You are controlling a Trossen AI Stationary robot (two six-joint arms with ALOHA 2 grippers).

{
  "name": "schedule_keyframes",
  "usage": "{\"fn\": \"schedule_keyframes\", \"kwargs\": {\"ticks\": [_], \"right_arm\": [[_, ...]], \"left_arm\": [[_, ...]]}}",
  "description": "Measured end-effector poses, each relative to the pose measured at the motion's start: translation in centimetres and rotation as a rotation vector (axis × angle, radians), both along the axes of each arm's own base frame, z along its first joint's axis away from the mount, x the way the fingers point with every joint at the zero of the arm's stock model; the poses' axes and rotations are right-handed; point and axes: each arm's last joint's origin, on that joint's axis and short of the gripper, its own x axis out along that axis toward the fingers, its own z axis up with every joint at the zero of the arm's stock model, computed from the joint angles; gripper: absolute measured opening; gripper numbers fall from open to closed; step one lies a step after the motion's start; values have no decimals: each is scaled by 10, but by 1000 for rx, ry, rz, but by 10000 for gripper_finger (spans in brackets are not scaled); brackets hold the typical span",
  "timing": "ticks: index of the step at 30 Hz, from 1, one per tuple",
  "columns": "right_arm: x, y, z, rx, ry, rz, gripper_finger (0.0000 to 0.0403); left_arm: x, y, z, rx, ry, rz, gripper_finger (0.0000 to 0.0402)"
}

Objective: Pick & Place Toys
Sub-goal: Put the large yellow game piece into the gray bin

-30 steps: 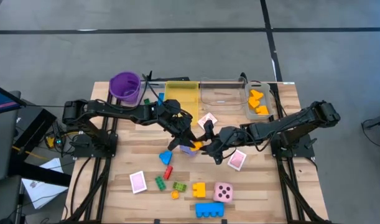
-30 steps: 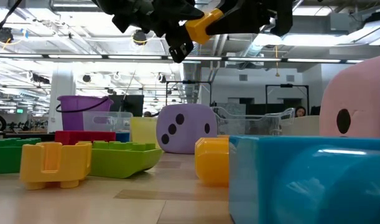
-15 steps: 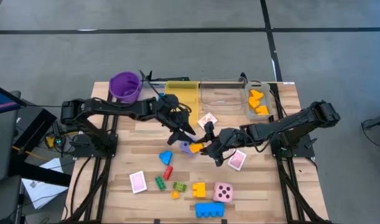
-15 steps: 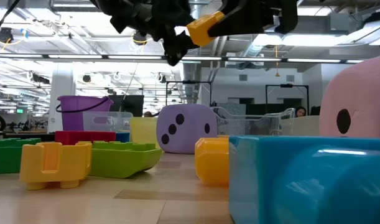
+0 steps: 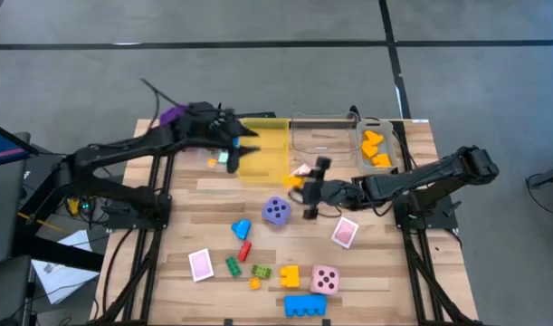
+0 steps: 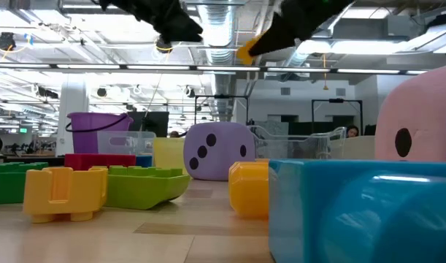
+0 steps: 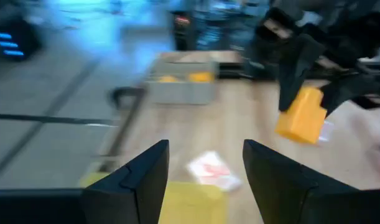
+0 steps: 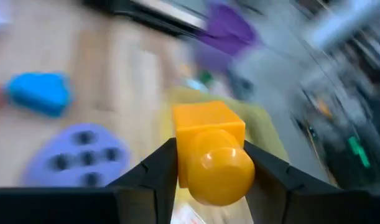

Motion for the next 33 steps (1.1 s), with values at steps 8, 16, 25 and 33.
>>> {"fn": "schedule_keyframes", "kwargs": {"ticks": [8, 16, 25, 33], "right_arm": [[-39, -48, -8, 45, 37, -576, 134], [-90, -83, 9, 106, -116, -963, 149], [-150, -105, 17, 265, -84, -1282, 138], [-153, -116, 10, 394, -9, -1344, 188]], "left_arm": [[-31, -5, -6, 44, -40, 98, 198], [-44, -11, -52, 10, -58, 113, 187], [-46, -10, -78, 76, -128, 140, 177], [-45, -9, -67, 114, -237, 162, 176]]}}
